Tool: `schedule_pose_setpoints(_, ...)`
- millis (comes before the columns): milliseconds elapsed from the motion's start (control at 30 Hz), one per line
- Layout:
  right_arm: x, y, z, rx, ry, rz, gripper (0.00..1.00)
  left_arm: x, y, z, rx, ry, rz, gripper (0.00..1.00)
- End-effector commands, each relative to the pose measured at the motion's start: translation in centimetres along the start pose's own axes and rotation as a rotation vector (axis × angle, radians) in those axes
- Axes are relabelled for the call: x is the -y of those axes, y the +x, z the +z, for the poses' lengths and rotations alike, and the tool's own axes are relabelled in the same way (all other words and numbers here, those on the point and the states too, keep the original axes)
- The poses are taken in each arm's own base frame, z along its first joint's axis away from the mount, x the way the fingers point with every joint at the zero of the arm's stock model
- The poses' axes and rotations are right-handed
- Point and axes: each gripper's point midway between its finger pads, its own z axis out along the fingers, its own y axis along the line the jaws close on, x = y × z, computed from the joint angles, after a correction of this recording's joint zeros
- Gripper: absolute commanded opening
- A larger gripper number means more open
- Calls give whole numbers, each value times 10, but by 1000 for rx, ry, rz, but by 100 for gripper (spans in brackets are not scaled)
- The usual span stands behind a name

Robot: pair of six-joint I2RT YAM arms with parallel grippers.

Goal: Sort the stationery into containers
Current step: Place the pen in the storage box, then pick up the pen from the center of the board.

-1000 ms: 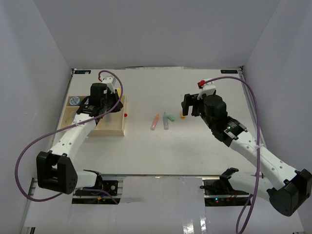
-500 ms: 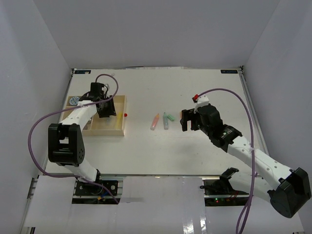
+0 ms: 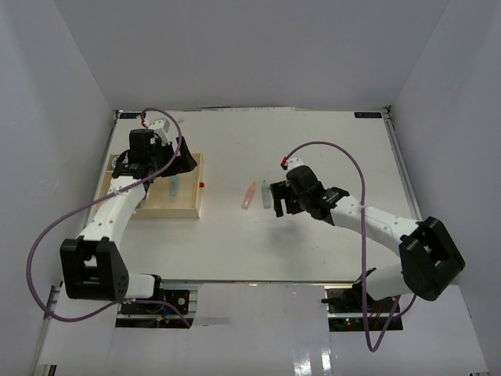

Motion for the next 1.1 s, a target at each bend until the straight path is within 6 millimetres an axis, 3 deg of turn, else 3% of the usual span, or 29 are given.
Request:
schedule_pose_setpoints(0, -17, -22, 9, 20, -18, 35, 83, 37, -26, -38, 202, 185, 54, 98)
schedule_pose_setpoints(133, -29, -25, 27, -10, -6, 29, 75, 40, -24, -50, 363, 231, 72, 98)
schedule_pose_setpoints(467, -36, -12, 71, -88, 54, 47, 67, 47, -16, -49, 326, 277, 39, 98)
schedule_pose_setpoints(1067, -35, 10, 104, -126, 87, 53, 54, 49, -12, -45, 307, 291, 21, 98)
